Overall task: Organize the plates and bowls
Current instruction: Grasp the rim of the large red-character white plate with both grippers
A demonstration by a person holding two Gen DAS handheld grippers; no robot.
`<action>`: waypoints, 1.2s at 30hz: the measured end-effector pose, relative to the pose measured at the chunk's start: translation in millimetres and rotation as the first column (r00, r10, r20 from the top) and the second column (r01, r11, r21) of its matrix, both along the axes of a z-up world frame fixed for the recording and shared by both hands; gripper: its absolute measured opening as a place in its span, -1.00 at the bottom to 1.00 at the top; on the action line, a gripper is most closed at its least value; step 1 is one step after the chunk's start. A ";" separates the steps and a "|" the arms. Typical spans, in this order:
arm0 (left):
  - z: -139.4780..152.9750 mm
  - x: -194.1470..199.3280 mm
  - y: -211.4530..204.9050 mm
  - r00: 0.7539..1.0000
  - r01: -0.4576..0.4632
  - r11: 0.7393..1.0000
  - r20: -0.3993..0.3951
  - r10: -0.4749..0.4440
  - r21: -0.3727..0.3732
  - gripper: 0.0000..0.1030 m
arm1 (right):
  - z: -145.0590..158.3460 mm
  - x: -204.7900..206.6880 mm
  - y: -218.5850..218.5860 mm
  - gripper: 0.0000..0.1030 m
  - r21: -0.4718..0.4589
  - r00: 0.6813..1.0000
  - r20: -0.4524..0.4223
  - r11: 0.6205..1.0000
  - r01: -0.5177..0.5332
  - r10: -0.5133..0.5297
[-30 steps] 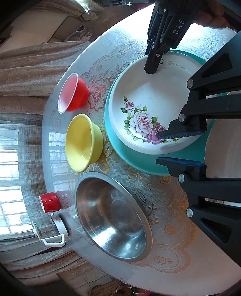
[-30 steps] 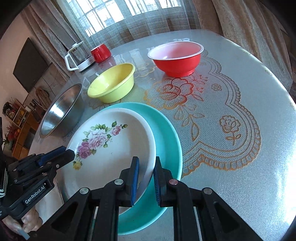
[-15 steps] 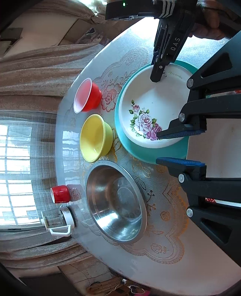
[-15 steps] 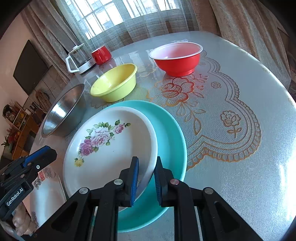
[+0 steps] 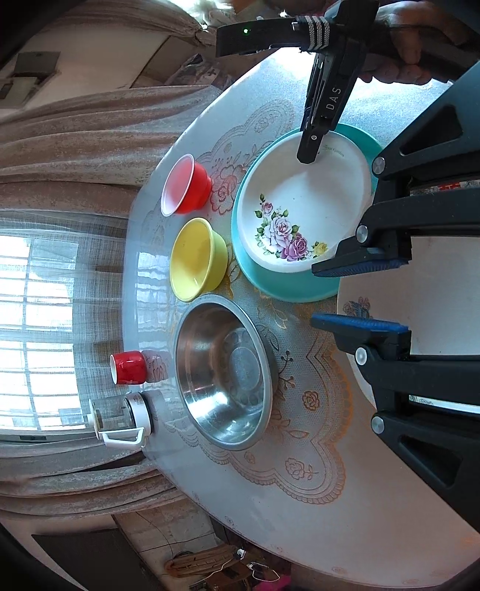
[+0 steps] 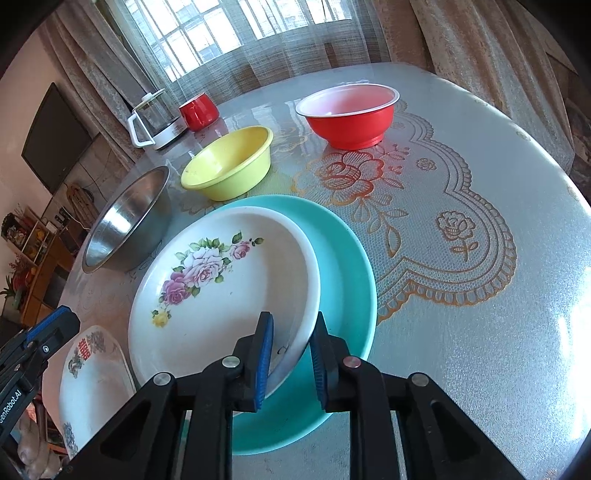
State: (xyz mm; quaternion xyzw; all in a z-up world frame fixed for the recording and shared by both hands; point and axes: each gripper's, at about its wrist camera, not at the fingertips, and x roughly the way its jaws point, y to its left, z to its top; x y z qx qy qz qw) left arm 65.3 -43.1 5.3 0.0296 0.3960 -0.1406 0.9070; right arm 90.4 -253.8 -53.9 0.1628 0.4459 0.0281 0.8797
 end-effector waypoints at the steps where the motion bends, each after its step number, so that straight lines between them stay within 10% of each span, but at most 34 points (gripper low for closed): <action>1: 0.7 -2.0 2.1 1.000 -0.004 1.000 0.004 0.004 -0.001 -0.57 | 0.2 -0.5 0.8 -0.57 0.001 1.000 0.000 1.000 0.000 0.000; 19: 15.3 -30.7 35.2 0.994 -0.062 0.998 0.094 0.062 0.003 -0.53 | 1.0 -7.1 4.8 -0.46 0.007 1.000 0.003 1.000 0.027 -0.027; 36: -13.4 -28.5 106.3 0.982 -0.191 0.981 0.003 0.191 -0.027 -0.46 | 30.3 -35.2 -1.1 -0.40 0.011 0.994 0.087 0.998 0.069 -0.070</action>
